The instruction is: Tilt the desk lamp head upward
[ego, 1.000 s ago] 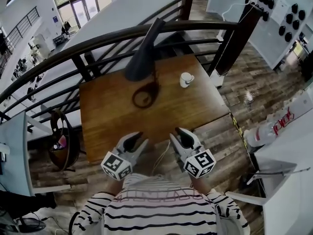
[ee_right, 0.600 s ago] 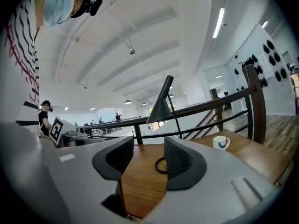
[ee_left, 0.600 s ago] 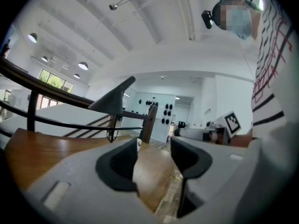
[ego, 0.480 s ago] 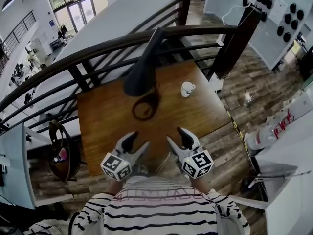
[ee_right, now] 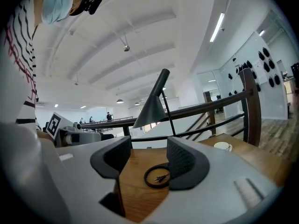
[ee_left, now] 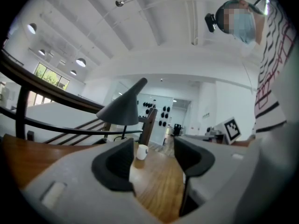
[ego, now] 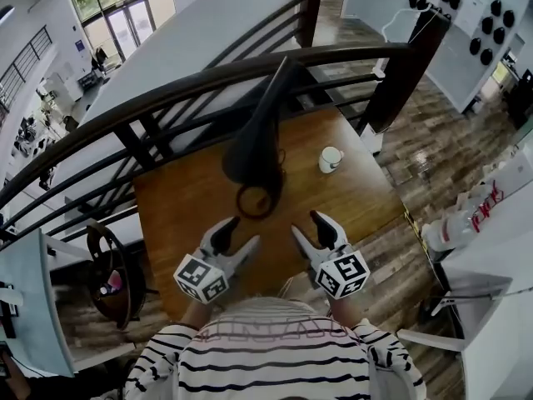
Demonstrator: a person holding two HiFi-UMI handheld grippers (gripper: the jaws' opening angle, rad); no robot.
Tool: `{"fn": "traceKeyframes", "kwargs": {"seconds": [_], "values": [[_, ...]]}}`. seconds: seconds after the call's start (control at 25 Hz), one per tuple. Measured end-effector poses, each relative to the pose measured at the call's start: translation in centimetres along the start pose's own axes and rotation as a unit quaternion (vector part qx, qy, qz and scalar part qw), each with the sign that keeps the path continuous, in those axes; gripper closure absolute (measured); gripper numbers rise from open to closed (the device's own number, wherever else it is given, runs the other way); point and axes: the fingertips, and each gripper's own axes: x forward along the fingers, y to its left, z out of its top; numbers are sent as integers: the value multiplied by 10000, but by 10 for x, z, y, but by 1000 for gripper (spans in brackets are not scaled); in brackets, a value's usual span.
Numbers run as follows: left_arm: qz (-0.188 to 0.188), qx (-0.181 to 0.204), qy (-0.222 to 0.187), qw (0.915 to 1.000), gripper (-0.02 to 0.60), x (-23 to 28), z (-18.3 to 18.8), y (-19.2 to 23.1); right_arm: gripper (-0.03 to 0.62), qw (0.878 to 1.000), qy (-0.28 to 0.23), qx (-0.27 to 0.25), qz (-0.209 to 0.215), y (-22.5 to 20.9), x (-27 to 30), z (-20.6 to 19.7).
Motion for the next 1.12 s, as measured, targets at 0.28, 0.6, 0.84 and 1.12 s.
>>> {"fn": "traceKeyframes", "kwargs": {"seconds": [0.28, 0.6, 0.84, 1.12], "values": [[105, -127, 66, 9998, 318, 14, -8, 36, 369, 9996, 251, -87, 27, -24, 36, -10], [609, -400, -49, 9973, 290, 66, -3, 53, 379, 9963, 568, -216, 601, -84, 72, -5], [974, -567, -107, 9936, 278, 101, -6, 55, 384, 9917, 654, -249, 1083, -121, 95, 1], [1366, -581, -297, 9885, 262, 120, -4, 67, 399, 9842, 757, -597, 1484, -149, 130, 3]]}}
